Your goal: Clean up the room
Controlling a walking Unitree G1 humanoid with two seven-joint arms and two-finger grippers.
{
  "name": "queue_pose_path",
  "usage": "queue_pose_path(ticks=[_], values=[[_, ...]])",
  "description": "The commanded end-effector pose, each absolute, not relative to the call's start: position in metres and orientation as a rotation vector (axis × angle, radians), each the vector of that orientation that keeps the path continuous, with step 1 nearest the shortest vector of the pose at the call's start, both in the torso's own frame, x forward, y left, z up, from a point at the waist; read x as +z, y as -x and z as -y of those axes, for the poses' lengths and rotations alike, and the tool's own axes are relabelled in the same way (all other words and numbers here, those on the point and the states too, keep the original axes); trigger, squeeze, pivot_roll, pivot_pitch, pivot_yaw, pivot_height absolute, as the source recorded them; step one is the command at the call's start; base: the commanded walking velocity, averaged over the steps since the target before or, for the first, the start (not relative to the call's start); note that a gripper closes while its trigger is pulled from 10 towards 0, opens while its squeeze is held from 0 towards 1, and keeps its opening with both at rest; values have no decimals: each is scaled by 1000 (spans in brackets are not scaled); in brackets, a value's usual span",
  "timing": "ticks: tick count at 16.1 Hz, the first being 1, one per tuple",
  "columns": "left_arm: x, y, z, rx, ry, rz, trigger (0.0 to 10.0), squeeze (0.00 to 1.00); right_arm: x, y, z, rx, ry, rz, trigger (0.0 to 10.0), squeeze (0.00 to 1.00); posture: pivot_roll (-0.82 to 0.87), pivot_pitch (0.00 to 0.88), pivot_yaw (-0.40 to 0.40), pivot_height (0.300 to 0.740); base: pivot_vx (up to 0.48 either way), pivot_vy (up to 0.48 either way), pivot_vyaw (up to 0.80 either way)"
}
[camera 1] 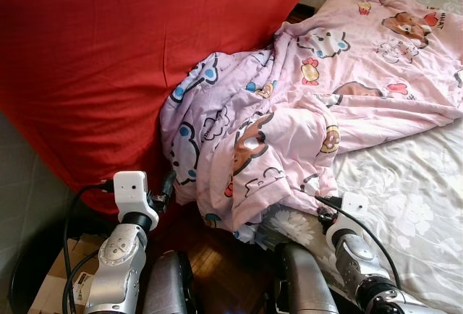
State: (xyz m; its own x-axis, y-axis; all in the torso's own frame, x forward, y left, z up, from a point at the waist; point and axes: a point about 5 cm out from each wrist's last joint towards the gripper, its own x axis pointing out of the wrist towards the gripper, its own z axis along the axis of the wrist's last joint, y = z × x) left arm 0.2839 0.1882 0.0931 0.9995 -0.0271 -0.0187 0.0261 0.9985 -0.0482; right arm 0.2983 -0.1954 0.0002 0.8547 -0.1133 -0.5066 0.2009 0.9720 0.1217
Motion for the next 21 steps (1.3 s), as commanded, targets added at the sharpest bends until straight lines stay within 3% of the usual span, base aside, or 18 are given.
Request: queue_pose_path(ticks=[1, 8, 13, 14, 15, 21], values=[[88, -284, -188, -34, 20, -40, 10000, 0, 4, -302, 190, -134, -158, -498, 0, 0, -5, 166, 7, 572, 0, 0, 0], [88, -299, -182, -49, 28, -29, 10000, 0, 20, -316, 185, -92, -140, -417, 0, 0, -23, 94, 4, 572, 0, 0, 0], [87, -306, -181, -49, 32, -24, 10000, 0, 17, -310, 190, -128, -151, -380, 0, 0, -47, 58, -1, 572, 0, 0, 0], [86, -306, -181, -48, 33, -23, 10000, 0, 15, -306, 192, -153, -144, -369, 1412, 0, -53, 55, -2, 572, 0, 0, 0], [83, -306, -181, -47, 34, -29, 10000, 0, 14, -304, 194, -162, -149, -351, 10000, 0, -58, 55, -2, 572, 0, 0, 0], [74, -304, -179, -47, 40, -51, 10000, 0, 21, -300, 201, -200, -143, -248, 10000, 0, -75, 56, -3, 572, 0, 0, 0]])
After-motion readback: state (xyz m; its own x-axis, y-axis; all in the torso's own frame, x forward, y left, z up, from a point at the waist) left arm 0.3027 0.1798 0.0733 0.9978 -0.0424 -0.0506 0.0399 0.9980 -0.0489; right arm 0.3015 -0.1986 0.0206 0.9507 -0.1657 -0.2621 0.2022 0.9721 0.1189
